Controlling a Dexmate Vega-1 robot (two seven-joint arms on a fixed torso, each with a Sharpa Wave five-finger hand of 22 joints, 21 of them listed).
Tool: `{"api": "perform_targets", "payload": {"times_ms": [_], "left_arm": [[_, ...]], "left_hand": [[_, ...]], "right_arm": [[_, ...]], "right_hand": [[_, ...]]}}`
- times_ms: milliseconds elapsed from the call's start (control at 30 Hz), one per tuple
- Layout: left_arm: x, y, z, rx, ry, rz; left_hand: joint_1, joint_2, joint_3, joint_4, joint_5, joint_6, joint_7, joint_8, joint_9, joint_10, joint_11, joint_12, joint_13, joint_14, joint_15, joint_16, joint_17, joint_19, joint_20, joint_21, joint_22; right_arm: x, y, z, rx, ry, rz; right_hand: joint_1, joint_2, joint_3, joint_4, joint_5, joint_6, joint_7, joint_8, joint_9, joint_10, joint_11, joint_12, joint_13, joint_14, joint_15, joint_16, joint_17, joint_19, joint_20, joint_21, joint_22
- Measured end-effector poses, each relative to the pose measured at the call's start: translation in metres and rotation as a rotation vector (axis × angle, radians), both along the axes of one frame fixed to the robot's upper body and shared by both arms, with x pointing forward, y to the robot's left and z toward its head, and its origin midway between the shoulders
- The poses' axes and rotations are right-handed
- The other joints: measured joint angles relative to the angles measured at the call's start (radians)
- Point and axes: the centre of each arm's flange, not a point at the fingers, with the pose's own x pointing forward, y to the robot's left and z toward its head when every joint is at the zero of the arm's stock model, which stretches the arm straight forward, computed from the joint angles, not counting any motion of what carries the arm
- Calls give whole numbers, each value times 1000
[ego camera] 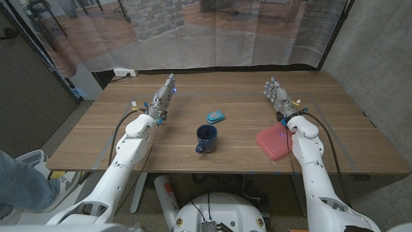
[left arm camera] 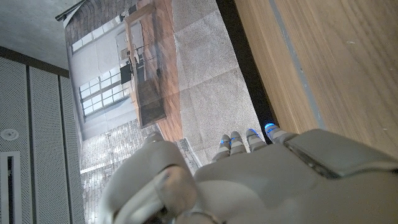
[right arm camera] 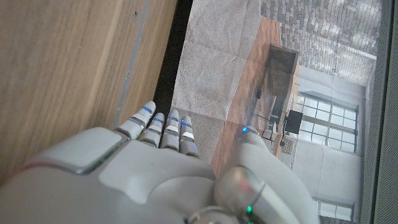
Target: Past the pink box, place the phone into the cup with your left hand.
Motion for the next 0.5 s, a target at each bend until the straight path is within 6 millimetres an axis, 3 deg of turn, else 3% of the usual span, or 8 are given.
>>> {"api": "perform_targets", "payload": {"times_ms": [500], "left_arm": [[-9,-4,8,39,-77,12]], "left_hand": [[26,0,7,-24,0,20,-2,0,0,19,-9,4,0,21,-5,0,0,0,0,0,0]], "right_arm": [[0,2,1,4,-6,0]], "right_hand": [[0,0,0,0,0,0,0,0,0,0,0,0,0,0,0,0,0,0,0,0,0]]}}
